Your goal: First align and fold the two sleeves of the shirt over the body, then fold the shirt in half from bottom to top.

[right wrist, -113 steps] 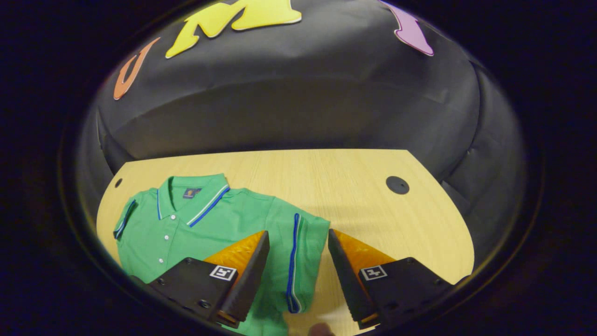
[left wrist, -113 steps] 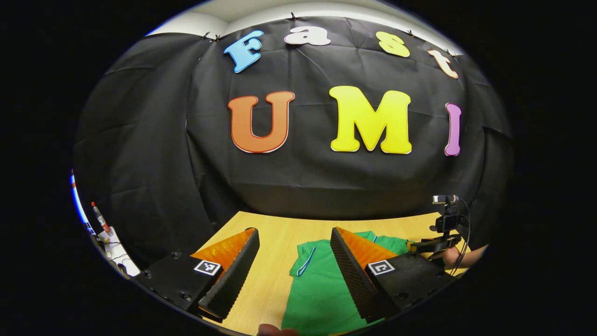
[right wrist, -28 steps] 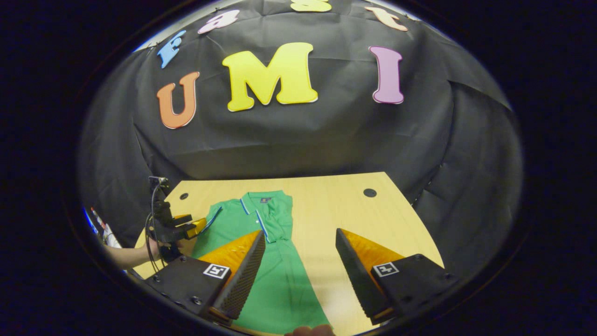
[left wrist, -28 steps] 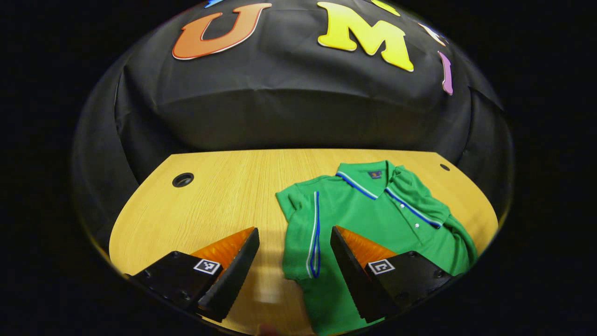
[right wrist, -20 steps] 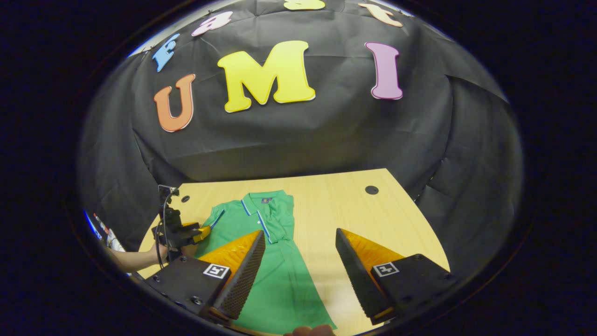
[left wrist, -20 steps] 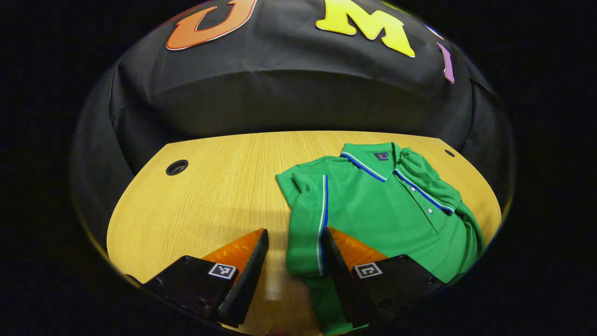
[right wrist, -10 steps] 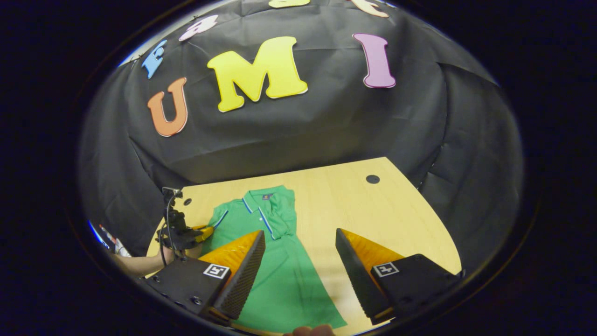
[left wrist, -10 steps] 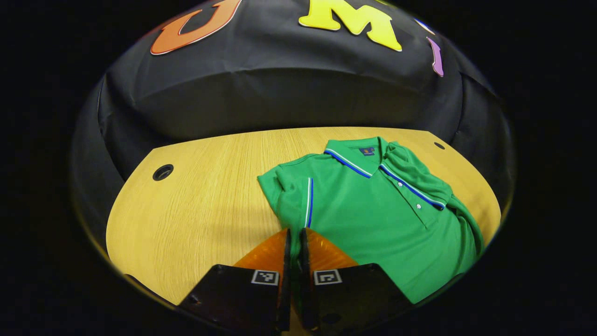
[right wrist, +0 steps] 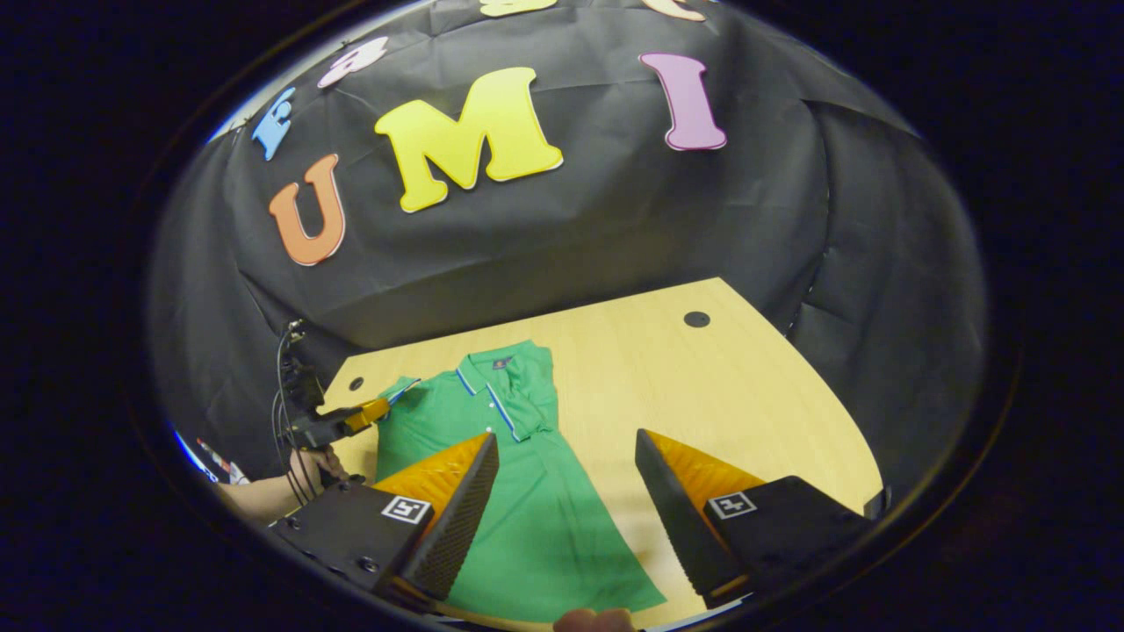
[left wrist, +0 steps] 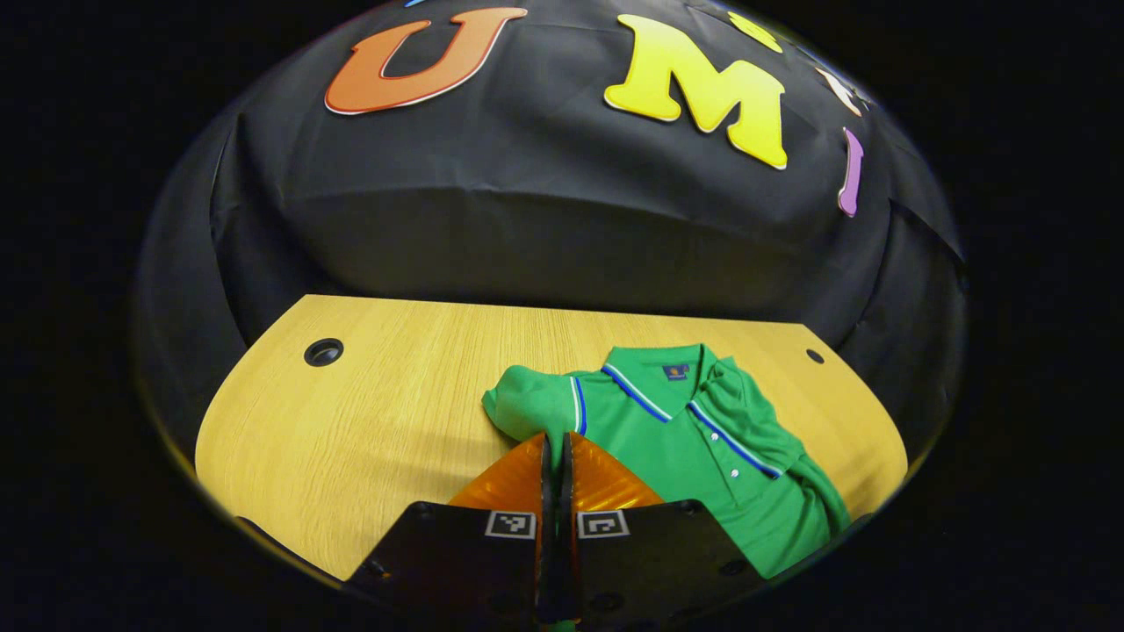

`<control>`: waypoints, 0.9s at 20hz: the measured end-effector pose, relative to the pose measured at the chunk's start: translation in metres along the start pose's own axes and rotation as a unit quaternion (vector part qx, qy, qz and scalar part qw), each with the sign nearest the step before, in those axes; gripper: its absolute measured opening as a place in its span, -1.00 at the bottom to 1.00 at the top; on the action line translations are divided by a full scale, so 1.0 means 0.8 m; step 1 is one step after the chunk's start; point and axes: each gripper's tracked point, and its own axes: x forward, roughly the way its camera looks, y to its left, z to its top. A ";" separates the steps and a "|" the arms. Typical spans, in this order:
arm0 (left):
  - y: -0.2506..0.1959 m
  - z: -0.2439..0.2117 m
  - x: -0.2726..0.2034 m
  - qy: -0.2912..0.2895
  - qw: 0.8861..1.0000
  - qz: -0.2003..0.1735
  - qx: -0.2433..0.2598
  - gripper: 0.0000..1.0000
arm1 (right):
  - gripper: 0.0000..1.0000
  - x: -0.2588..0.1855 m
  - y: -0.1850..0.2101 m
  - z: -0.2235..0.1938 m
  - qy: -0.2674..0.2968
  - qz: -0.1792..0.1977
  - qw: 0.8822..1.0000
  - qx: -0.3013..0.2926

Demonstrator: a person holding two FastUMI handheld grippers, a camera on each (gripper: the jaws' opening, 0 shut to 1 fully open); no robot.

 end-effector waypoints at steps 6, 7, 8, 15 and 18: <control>-0.058 -0.002 0.014 0.016 0.999 -0.003 0.028 -0.93 | 0.96 -0.028 -0.038 -0.008 -0.007 -0.013 0.999 0.033; -0.069 -0.002 0.018 0.015 0.999 -0.003 0.037 -0.94 | 0.96 -0.033 -0.047 -0.012 -0.007 -0.018 0.999 0.041; -0.080 -0.004 0.023 0.017 0.999 -0.006 0.046 -0.93 | 0.96 -0.037 -0.056 -0.016 -0.006 -0.025 0.999 0.048; -0.138 -0.065 0.047 0.079 0.994 -0.025 0.076 -0.87 | 0.96 -0.065 -0.101 -0.034 -0.008 -0.060 0.995 0.074; -0.158 -0.100 0.030 0.113 0.988 -0.045 0.091 -0.10 | 0.96 -0.064 -0.100 -0.037 -0.007 -0.060 0.995 0.074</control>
